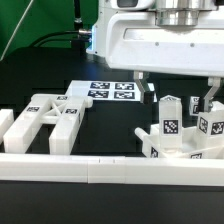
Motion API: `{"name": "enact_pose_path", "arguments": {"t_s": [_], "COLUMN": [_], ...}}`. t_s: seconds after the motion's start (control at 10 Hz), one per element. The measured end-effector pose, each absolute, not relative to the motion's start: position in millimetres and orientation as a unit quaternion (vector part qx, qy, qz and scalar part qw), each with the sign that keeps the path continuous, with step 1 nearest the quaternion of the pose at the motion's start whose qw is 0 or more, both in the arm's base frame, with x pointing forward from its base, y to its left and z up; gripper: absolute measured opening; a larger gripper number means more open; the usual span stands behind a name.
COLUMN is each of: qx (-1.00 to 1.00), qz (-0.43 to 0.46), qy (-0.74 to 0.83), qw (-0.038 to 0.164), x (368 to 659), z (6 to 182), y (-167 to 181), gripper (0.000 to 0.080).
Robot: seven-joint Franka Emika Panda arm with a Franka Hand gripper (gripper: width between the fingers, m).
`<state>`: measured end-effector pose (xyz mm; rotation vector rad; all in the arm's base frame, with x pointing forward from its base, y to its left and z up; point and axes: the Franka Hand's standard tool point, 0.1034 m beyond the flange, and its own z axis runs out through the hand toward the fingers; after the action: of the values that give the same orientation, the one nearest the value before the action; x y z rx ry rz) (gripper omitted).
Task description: Assemble chair
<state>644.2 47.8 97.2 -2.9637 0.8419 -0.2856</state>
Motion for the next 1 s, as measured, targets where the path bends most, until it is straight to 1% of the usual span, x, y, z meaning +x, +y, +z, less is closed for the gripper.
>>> {"name": "enact_pose_path", "arguments": {"t_s": [0.2, 0.4, 0.5, 0.9, 1.0], "qx": [-0.96, -0.969, -0.97, -0.971, -0.981], "qz": [-0.081, -0.027, -0.014, -0.018, -0.026], "qy": [0.266, 0.244, 0.243, 0.238, 0.189], "qw": [0.022, 0.024, 0.026, 0.026, 0.024], "x": [641.4, 637.1, 639.3, 641.0, 643.8], "z": [95.5, 97.3, 99.1, 99.4, 99.8], "y": [47.3, 38.6, 34.4, 34.0, 37.9], "gripper": [0.0648, 0.0648, 0.0648, 0.0648, 0.0648]}}
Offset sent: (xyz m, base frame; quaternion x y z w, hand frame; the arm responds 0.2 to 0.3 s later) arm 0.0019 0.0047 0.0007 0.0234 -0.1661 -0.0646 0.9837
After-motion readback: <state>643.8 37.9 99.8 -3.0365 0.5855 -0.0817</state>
